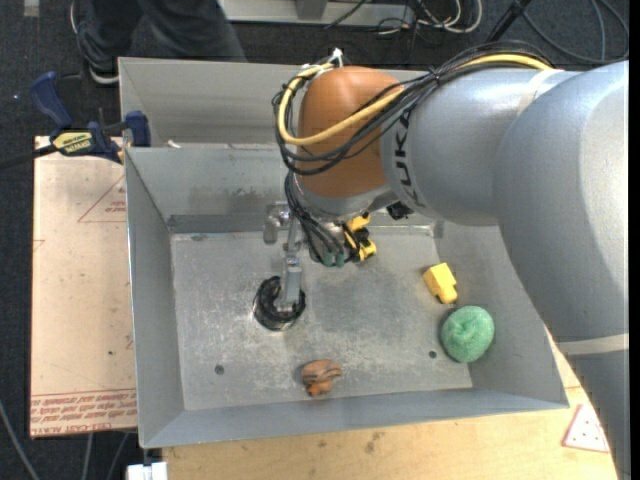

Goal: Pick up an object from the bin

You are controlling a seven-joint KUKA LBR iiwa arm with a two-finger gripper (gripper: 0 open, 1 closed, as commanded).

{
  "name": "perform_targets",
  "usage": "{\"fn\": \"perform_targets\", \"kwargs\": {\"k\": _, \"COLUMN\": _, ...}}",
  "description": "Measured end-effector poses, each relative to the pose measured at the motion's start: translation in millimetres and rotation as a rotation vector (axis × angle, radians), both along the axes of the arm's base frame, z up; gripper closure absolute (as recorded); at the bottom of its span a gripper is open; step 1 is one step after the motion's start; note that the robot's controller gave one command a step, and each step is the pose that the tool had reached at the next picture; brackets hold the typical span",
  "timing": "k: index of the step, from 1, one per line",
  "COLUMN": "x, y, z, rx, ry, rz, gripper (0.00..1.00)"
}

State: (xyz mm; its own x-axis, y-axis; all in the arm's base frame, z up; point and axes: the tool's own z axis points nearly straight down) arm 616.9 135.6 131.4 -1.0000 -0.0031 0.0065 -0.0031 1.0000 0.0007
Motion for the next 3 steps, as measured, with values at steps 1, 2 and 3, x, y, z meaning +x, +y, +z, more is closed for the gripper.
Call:
{"fn": "perform_targets", "kwargs": {"k": 1, "x": 1.9, "y": 0, "z": 5, "rx": 0.001, "ry": -0.007, "rz": -0.002, "gripper": 0.0}}
{"fn": "perform_targets", "kwargs": {"k": 2, "x": 0.7, "y": 0, "z": -17, "rx": 0.002, "ry": -0.016, "rz": 0.071, "gripper": 0.0}}
{"fn": "perform_targets", "kwargs": {"k": 3, "x": -2.5, "y": -1, "z": -53, "rx": 0.006, "ry": -0.007, "rz": 0.193, "gripper": 1.0}}
